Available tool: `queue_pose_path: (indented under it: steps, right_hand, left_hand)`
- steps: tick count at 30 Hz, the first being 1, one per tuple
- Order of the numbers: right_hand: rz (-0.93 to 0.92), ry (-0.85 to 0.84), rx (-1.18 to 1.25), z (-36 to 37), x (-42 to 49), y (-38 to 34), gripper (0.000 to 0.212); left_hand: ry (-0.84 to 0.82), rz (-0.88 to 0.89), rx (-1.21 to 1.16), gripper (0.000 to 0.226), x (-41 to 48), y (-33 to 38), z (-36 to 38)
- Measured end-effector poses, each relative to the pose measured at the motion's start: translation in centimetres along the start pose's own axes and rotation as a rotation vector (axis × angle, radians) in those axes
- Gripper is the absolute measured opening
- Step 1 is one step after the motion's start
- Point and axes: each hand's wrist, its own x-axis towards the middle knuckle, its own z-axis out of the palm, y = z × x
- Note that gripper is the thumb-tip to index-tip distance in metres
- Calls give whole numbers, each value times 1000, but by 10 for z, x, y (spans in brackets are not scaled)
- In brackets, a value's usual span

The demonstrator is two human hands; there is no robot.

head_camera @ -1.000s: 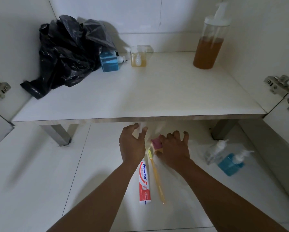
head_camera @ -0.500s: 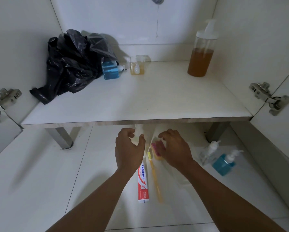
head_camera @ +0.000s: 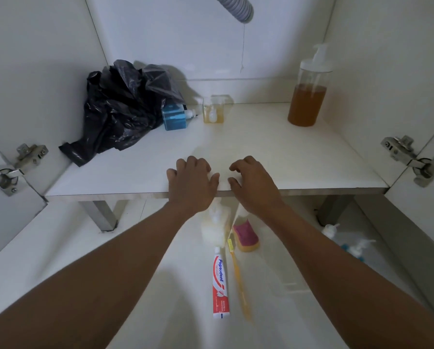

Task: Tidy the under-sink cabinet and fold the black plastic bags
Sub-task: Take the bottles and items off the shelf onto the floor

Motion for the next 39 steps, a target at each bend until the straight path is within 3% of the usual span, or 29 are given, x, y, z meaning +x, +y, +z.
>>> queue_pose_path:
  steps: [7,13,17,22,28,32,35,39]
  right_hand:
    - [199,-107,42,17,80,-5,63]
    - [292,-85,241,40,153,6,114]
    - [377,-106,284,49,194,17,131]
    - [280,-126,229,65,223,26,108]
    - [268,-27,198,75,227,20,54]
    - [213,22,124,79,219,18,29]
    - [214,62,178,77,215,17,29]
    - [198,57,172,73,202,15,28]
  left_hand:
    - [-107,-72,13,47,62,-22,9]
    - [164,-197,-180,66,112,-43,23]
    - [293,-127,37,72,151,-64,32]
    - [306,62,214,81,189,-88,39]
    - [276,65,25,78,191,-95,41]
    - [292,73,-195,73,182,-91,36]
    - [351,97,-219,60,173,-88,34]
    - [394,116,-124,71,162,-89,32]
